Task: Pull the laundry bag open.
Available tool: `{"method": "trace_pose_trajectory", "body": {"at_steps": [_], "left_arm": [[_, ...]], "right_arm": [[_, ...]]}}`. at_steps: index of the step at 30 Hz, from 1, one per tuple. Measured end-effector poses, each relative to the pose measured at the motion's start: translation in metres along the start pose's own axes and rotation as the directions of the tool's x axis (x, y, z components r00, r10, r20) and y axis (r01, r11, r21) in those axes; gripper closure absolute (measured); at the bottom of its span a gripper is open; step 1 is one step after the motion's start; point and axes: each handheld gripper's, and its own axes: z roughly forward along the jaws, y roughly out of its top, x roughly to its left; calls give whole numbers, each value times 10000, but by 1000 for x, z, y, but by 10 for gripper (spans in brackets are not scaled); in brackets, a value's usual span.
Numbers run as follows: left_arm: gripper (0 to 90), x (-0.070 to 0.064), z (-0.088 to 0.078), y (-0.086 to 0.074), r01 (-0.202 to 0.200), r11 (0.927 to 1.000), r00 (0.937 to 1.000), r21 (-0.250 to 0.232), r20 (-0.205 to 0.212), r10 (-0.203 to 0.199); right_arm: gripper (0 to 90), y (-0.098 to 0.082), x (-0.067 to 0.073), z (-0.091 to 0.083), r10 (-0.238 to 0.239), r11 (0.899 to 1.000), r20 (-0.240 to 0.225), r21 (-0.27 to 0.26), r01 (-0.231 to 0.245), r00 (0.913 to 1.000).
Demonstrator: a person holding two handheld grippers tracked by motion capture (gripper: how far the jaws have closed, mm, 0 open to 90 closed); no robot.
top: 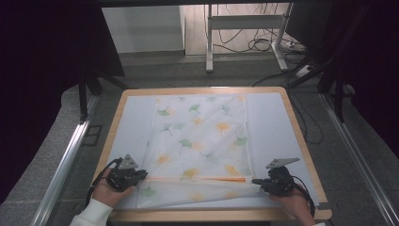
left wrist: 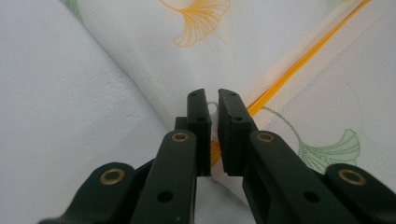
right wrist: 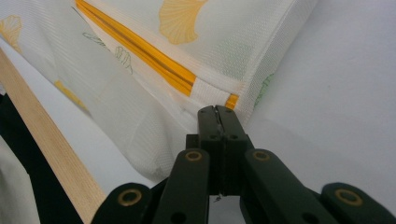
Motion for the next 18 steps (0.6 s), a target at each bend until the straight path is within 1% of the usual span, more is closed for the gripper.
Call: {"method": "trace_pose_trajectory", "body": {"at_steps": [4, 6, 11, 14, 18], "left_arm": [[842, 0, 0, 0, -41, 10000, 10000, 18, -17, 41], [842, 0, -1, -1, -33, 10000, 10000, -6, 43, 33], [841, 4, -1, -6, 194, 9997, 9994, -111, 291, -191], [841, 3, -1, -5, 102, 9999, 9996, -83, 254, -100], [841, 5, 0, -7, 138, 9998, 9994, -143, 335, -133]], "right_arm": [[900, 0, 0, 0, 3, 10000, 12, 3, -3, 10000], [900, 0, 0, 0, 10, 10000, 8, 5, -10, 10000], [899, 0, 0, 0, 17, 10000, -3, 10, -17, 10000], [900, 0, 0, 0, 29, 10000, -7, 13, -29, 10000], [900, 0, 0, 0, 32, 10000, 16, 18, -32, 10000]]}}
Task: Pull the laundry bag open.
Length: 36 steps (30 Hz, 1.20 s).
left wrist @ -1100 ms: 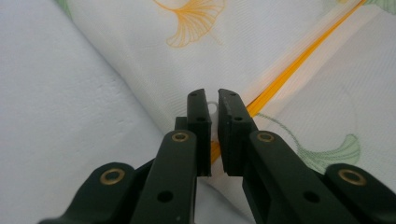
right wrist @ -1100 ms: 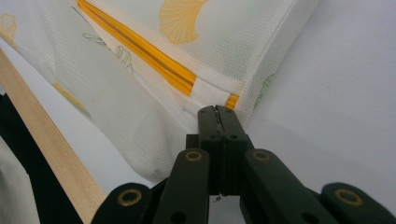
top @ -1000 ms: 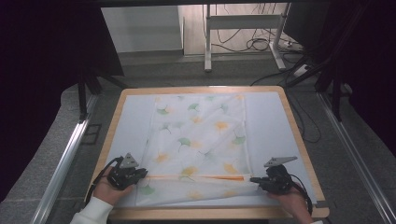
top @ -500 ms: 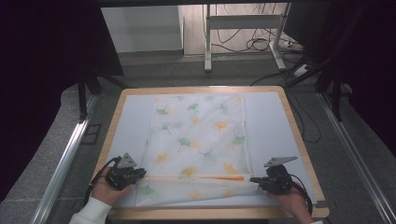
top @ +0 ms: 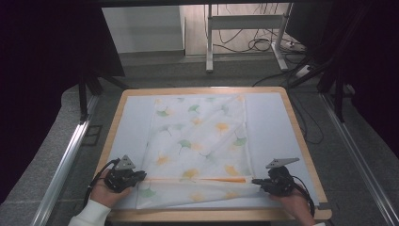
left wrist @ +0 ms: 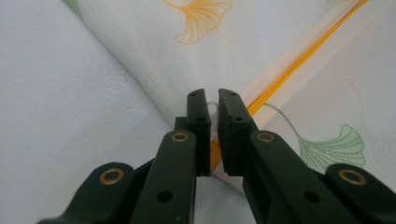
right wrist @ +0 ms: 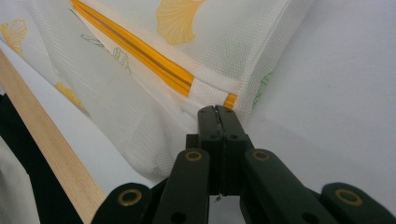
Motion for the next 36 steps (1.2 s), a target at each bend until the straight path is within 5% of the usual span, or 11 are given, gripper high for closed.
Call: {"method": "trace_pose_trajectory", "body": {"at_steps": [17, 23, 30, 36], "left_arm": [[785, -7, 5, 5, -472, 9985, 9988, -260, -117, 469], [685, -8, 3, 7, -417, 9966, 9990, -716, -174, 406], [574, -8, -7, 10, -8, 9801, 9988, -1984, -480, -89], [545, -3, -2, 19, 214, 9724, 9978, -2322, -557, -353]], "right_arm": [[897, 0, 2, -1, -372, 9992, 200, -99, 374, 9991], [893, 2, 4, -9, -515, 9948, 508, -849, 557, 9974], [799, 5, 8, -13, -667, 9852, 712, -1533, 770, 9952], [623, 15, 11, -8, -627, 9776, 999, -1942, 812, 9930]]}}
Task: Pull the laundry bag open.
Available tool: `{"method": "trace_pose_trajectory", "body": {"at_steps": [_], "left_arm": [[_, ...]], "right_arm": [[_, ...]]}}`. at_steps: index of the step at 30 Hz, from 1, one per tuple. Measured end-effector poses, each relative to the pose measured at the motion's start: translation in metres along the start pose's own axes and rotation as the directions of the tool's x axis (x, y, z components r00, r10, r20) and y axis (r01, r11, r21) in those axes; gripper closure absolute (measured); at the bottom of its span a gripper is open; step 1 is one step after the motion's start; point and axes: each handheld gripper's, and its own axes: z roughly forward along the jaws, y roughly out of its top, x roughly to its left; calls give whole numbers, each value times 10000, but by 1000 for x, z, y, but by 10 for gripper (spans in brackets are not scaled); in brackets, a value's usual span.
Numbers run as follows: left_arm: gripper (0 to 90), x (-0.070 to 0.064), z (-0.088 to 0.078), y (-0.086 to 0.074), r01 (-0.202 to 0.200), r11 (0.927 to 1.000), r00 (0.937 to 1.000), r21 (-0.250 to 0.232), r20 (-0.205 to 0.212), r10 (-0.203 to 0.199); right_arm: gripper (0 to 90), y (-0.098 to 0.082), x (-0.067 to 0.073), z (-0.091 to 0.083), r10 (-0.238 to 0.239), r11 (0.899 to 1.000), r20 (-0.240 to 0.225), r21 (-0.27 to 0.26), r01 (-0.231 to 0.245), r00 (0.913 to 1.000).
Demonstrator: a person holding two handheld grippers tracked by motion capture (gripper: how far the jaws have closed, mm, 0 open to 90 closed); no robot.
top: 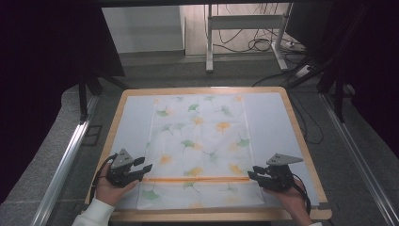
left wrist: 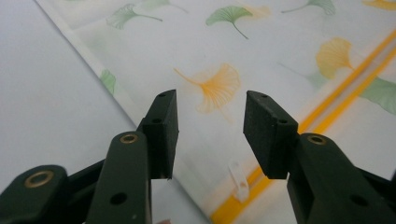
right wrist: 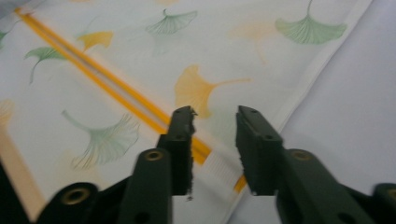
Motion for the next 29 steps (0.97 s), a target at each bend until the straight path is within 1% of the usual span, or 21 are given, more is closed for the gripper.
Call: {"method": "trace_pose_trajectory", "body": {"at_steps": [2, 4, 6, 7, 8, 9, 10, 11, 14, 15, 17, 18, 20, 22, 29], "left_arm": [[543, 2, 9, 5, -145, 9998, 9997, 142, -197, 148], [528, 5, 18, 8, -95, 9992, 9997, 386, -230, 104], [507, 8, 23, 9, -69, 9985, 9990, 544, -432, 93], [492, 9, 23, 9, -39, 9984, 9987, 562, -500, 67], [483, 12, 24, 9, 13, 9984, 9979, 558, -649, 23], [470, 14, 24, 8, 47, 9984, 9970, 563, -773, -3], [460, 17, 24, 7, 106, 9985, 9951, 536, -987, -52], [448, 20, 24, 6, 230, 9982, 9941, 559, -1072, -169], [433, 29, 23, 1, 486, 9972, 9900, 561, -1352, -407], [429, 31, 22, 0, 574, 9969, 9897, 531, -1345, -499], [422, 35, 18, -2, 810, 9960, 9891, 374, -1261, -757], [419, 35, 17, -3, 834, 9960, 9887, 318, -1273, -787], [418, 35, 16, -4, 758, 9965, 9887, 348, -1322, -706], [416, 34, 16, -4, 771, 9964, 9889, 347, -1299, -720], [393, 34, 18, -4, 775, 9962, 9892, 389, -1277, -720]], "right_arm": [[580, 5, -2, 5, -3, 10000, 226, -79, 5, 9997], [548, 11, -8, 11, 68, 9999, 418, -130, -62, 9991], [530, 14, -14, 14, 94, 9997, 555, -219, -82, 9984], [513, 16, -19, 15, 163, 9995, 664, -286, -144, 9977], [503, 17, -22, 15, 129, 9994, 753, -318, -106, 9971], [491, 17, -28, 15, 72, 9993, 1016, -372, -34, 9948], [482, 17, -32, 16, 63, 9991, 1202, -414, -14, 9927], [472, 16, -39, 15, 220, 9988, 1408, -471, -155, 9898], [465, 11, -54, 12, 724, 9958, 1564, -674, -625, 9850], [465, 9, -57, 9, 851, 9945, 1597, -748, -739, 9835], [465, 6, -59, 5, 968, 9927, 1636, -869, -834, 9818], [465, 5, -59, 3, 981, 9925, 1694, -889, -840, 9807], [465, 3, -59, 1, 976, 9926, 1692, -887, -834, 9807], [465, 3, -58, 2, 862, 9942, 1812, -798, -728, 9796], [452, 1, -57, 2, 747, 9954, 1840, -726, -622, 9801]]}}
